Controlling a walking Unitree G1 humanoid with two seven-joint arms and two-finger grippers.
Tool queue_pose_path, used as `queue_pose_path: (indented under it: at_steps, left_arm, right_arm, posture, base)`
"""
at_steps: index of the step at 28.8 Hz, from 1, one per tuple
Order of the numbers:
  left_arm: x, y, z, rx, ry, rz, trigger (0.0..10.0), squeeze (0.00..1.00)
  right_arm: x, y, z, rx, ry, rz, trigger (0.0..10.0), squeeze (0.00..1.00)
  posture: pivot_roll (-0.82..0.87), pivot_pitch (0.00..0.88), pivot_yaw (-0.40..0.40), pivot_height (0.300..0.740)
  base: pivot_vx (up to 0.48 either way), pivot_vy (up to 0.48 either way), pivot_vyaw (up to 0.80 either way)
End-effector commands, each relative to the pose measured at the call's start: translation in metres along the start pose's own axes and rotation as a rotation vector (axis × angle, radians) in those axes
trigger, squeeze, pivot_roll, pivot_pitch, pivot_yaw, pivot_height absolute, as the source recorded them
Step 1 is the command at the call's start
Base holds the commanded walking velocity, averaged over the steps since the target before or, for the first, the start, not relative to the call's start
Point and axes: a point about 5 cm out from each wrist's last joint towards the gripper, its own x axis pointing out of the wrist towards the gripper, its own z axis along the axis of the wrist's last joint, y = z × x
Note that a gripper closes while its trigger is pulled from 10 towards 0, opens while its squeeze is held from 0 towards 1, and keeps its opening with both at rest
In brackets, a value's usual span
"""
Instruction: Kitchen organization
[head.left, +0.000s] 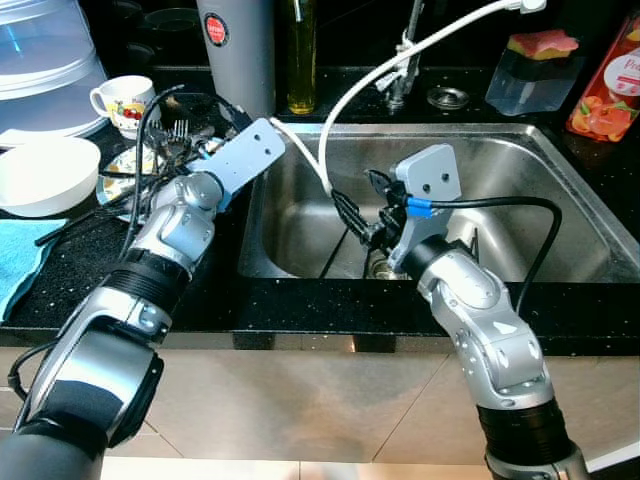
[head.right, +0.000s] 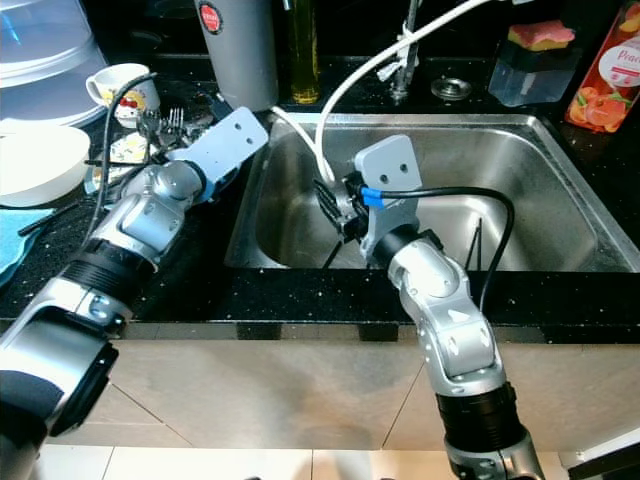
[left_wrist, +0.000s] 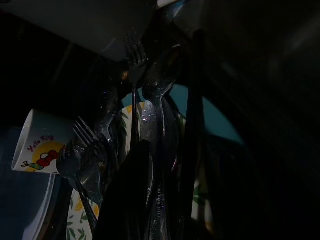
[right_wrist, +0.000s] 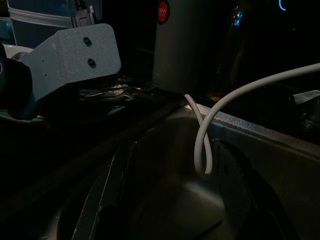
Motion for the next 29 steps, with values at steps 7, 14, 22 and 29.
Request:
queue_pose_path:
  at_steps: [7, 14, 22, 29]
  left_arm:
    - [0.0, -0.002, -0.022, 0.006, 0.085, 0.006, 0.0, 0.0]
    - [0.001, -0.001, -0.022, 0.001, 0.082, 0.011, 0.0, 0.0]
    - [-0.004, 0.016, 0.016, -0.04, -0.133, 0.143, 10.0, 0.0]
    - [-0.019, 0.031, 0.058, -0.141, -0.384, 0.224, 10.0, 0.0]
  right_arm:
    - [0.001, 0.001, 0.001, 0.011, -0.006, 0.004, 10.0, 0.0]
    - [0.001, 0.002, 0.001, 0.015, -0.008, 0.001, 10.0, 0.0]
    - [0.001, 0.001, 0.002, 0.02, -0.012, -0.005, 10.0, 0.0]
    - [0.001, 0.002, 0.003, 0.025, -0.022, -0.01, 10.0, 0.0]
  posture:
    - [0.08, 0.048, 0.055, 0.74]
    - [0.08, 0.052, 0.057, 0.74]
    - [0.08, 0.062, 0.054, 0.74]
    - [0.08, 0.064, 0.054, 0.74]
  base:
    - [0.0, 0.0, 0.0]
    - [0.0, 0.0, 0.0]
    - [0.0, 0.0, 0.0]
    - [0.0, 0.0, 0.0]
